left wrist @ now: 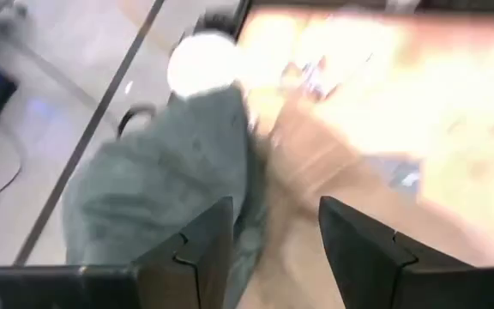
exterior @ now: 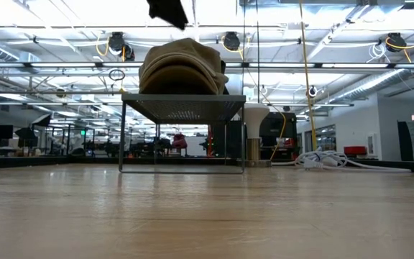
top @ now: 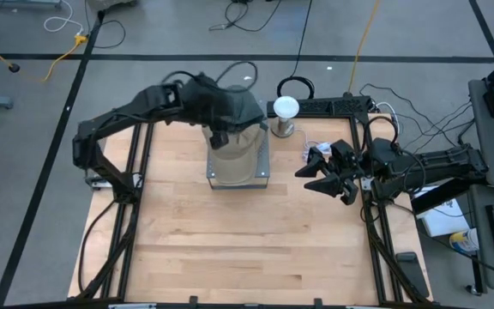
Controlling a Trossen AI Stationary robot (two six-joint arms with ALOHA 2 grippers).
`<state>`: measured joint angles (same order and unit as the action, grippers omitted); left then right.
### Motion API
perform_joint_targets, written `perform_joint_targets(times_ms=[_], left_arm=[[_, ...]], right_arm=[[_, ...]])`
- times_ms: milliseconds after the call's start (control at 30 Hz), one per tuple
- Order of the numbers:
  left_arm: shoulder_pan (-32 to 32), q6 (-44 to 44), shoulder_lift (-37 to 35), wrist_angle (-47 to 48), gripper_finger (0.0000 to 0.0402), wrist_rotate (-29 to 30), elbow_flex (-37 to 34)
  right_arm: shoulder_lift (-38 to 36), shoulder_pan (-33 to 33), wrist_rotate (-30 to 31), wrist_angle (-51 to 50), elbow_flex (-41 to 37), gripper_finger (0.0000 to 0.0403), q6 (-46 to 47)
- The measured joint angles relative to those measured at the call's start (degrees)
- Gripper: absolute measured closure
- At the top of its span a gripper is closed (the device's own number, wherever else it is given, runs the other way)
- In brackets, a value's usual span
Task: Pick & Place hat
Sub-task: Return to Home Position
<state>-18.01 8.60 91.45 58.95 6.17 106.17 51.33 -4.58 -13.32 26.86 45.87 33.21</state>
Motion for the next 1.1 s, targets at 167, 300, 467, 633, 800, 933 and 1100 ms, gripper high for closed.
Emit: perform_joint_targets(times_ms=[167, 300, 467, 633, 800, 933, 1100], left_arm=[[0.02, -2.53, -3.79, -6.27, 0.0231, -4.18, 0.00], [0.10, -4.97, -7.16, -7.21, 0.0230, -4.42, 0.00], [0.09, -7.60, -12.69, -6.25, 0.0227, -4.34, 0.00], [0.03, -9.30, -18.12, -3.72, 0.0227, -4.18, 0.00], [0.68, -7.72, -23.80, -3.86, 0.0226, -4.92, -0.09], [2.10, -6.92, -29.00, -7.56, 0.0226, -5.23, -2.62], [3.27, -7.50, -36.19, -8.29, 0.0227, -5.02, -8.88]], right_arm=[[0.00, 0.48, 0.00, -0.09, 0.00, 0.0195, -0.31], [0.02, 0.48, -0.01, -0.50, 0.00, 0.0195, -5.08], [0.02, 0.48, 0.00, -0.49, 0.00, 0.0195, -5.74], [0.02, 0.48, -0.02, -0.53, 0.00, 0.0195, -9.10], [0.00, 0.48, -0.20, -3.35, 0.00, 0.0195, -12.97], [0.01, 0.48, -0.13, -5.98, 0.00, 0.0195, -13.03], [0.00, 0.48, -0.13, -5.69, 0.00, 0.0195, -14.59]])
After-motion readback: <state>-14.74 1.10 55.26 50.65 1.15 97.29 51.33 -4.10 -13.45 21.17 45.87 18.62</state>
